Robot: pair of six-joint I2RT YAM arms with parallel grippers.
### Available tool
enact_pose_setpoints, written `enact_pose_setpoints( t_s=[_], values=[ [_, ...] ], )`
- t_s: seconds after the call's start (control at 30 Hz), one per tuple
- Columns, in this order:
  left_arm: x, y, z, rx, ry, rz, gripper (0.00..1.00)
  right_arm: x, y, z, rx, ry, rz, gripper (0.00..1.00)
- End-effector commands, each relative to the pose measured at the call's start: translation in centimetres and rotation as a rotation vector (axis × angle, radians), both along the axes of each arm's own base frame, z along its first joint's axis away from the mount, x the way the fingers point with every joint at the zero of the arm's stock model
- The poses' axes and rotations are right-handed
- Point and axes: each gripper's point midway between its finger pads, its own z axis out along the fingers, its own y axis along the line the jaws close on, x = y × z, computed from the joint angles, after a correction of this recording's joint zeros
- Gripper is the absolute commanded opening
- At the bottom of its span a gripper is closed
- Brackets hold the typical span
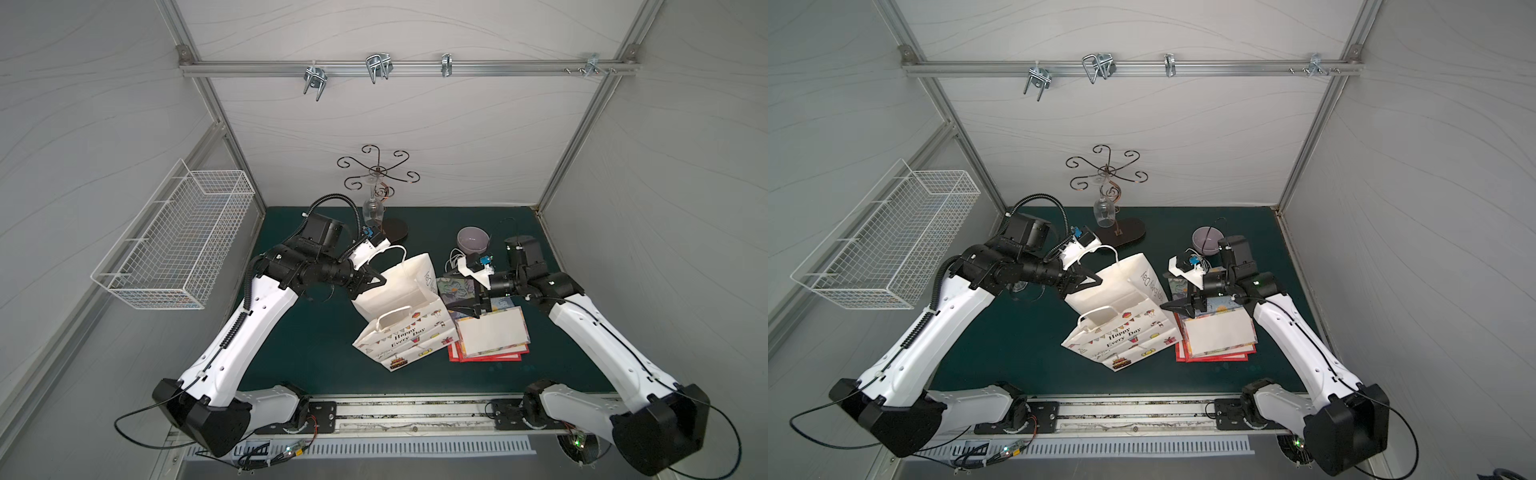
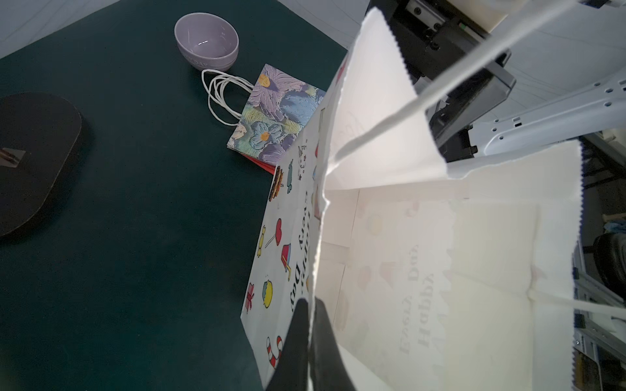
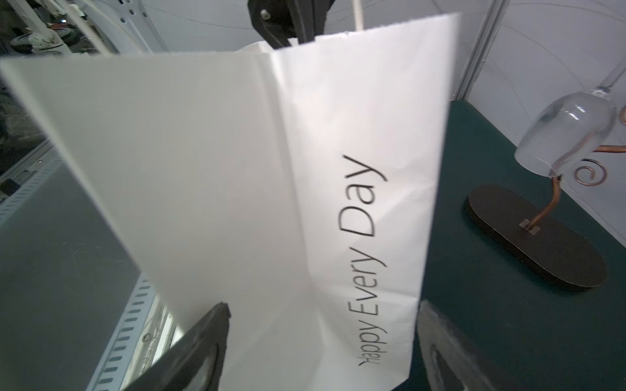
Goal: Put away the paper bag
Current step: Press the paper bag.
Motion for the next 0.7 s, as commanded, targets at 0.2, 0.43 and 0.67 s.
enact_pose_setpoints(
  t_s=[0.2, 0.43, 0.67],
  values=[
    [1.1, 0.8, -0.8, 0.13, -0.099, -0.094, 0.0, 3.9, -3.4, -1.5, -0.075, -0.015, -0.251, 0.87],
    [1.1, 0.4, -2.5, 0.164, -0.082, -0.2, 0.0, -0.1, -3.4, -2.8, -0.062, 0.044, -0.124, 0.89],
    [1.6, -0.1, -2.9, 0.159, -0.082, -0.238, 0.0, -0.5, -3.3, -4.6, -0.101, 0.021, -0.1, 0.9]
  ],
)
